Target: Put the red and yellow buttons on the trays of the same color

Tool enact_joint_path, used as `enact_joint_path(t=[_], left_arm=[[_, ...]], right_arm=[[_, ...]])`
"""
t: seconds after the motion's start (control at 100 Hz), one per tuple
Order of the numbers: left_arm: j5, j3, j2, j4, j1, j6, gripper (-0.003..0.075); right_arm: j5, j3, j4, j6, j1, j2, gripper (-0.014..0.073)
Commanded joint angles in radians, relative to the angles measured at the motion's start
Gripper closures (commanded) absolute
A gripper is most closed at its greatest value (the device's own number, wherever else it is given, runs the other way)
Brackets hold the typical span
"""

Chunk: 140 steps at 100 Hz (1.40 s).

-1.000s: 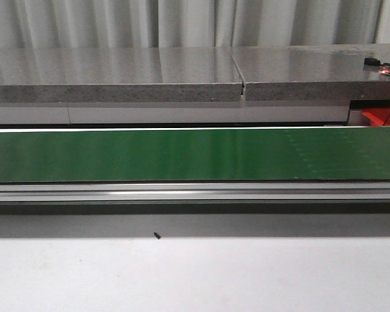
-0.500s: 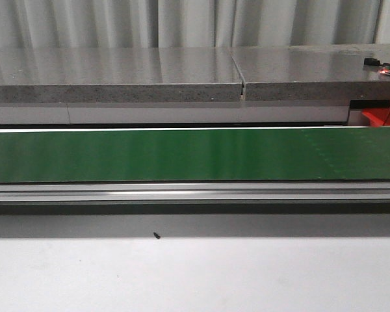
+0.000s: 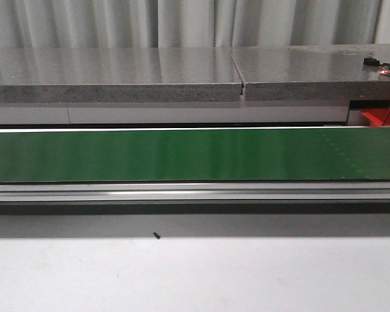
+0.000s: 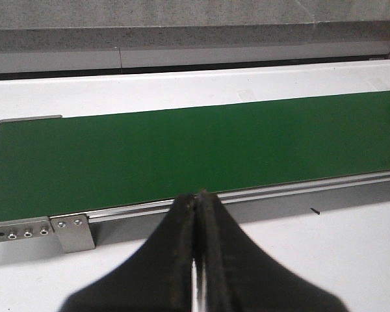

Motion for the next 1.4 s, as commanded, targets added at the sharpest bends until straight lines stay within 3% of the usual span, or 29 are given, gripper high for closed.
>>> enact_joint_path(t=[0.0,0.17,0.39,0.73,1.39], left_arm=[[-0.071,-0.025,0.008,-0.017,-0.009,-0.007,0.0739],[-0.071,-0.025,0.008,-0.017,-0.009,-0.007,0.0739],[-0.071,-0.025,0.008,-0.017,-0.009,-0.007,0.0739],[-0.071,-0.025,0.008,-0.017,-0.009,-0.007,0.0739],[-0.071,-0.025,0.008,-0.017,-0.009,-0.007,0.0739]], right_arm=[[0.005,-0.004,0.021,-0.005,0.004,-0.089,0.0151],[-0.001,0.044,0.021,-0.005,0.007,-0.176,0.0292],[-0.033,0.113,0.006,-0.005,0.007,-0.304,0.0667],[-0.088,0.249,0.005,-0.018,0.018,-0.489,0.066],[-0.154,0.516,-0.001,-0.041,0.195,-0.837,0.066]])
